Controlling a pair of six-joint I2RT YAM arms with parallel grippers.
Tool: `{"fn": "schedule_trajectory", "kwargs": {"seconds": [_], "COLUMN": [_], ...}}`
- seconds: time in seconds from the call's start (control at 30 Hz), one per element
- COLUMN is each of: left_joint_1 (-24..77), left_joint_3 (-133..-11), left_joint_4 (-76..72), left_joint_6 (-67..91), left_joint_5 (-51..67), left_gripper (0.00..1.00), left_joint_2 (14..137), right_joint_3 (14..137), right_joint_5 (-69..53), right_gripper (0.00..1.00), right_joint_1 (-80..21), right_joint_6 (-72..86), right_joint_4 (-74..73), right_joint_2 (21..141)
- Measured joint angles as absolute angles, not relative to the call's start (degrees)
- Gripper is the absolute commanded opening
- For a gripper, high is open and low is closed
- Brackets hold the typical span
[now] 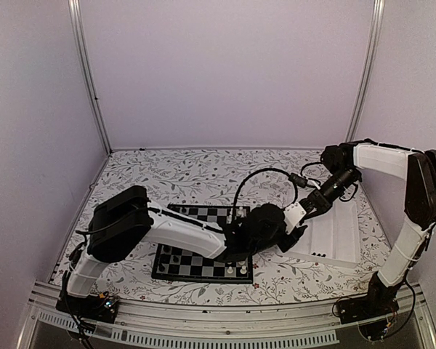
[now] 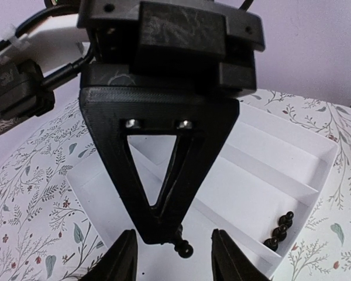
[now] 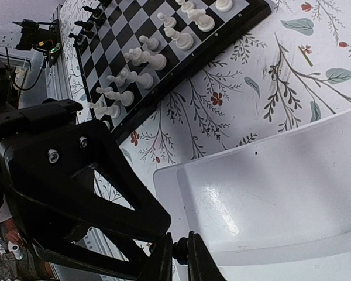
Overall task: Set up the chess pieces on the board
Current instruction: Place the chess piece on the chessboard.
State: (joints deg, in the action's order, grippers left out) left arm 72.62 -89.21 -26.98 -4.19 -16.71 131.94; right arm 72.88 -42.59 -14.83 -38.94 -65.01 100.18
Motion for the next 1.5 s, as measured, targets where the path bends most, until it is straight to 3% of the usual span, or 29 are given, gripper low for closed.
{"fn": "schedule_trajectory", "kwargs": {"seconds": [0.23, 0.53, 0.73, 1.1, 1.5], "left_joint_1": [72.8, 72.8, 72.8, 72.8, 72.7], "left_joint_3": [-90.8, -91.8, -91.9, -93.4, -93.5], "left_joint_4": [-25.5, -24.1, -22.8, -21.5, -21.5], "left_joint_6": [-2.7, -1.3, 0.6, 2.2, 3.3], "left_joint_5": [-18.6, -19.9, -20.9, -20.3, -19.6], "left_gripper": [0.34, 0.43, 0.37, 0.36, 0.23], "left_joint_2": [132.5, 133.4, 134.0, 134.8, 134.8], "right_joint_3": [72.9, 72.9, 72.9, 72.9, 72.9], "right_joint_5": [-42.6, -42.7, -43.2, -43.7, -43.7], "right_gripper": [0.12, 0.11, 0.12, 0.12, 0.12], "right_joint_1": [-14.8, -14.7, -14.7, -14.7, -14.6], "right_joint_6": [-38.7, -38.7, -38.5, -38.4, -38.3], "right_joint_4": [-65.0, -65.0, -64.9, -64.9, -64.6], "right_joint_2": [100.4, 100.5, 100.5, 100.5, 100.6]}}
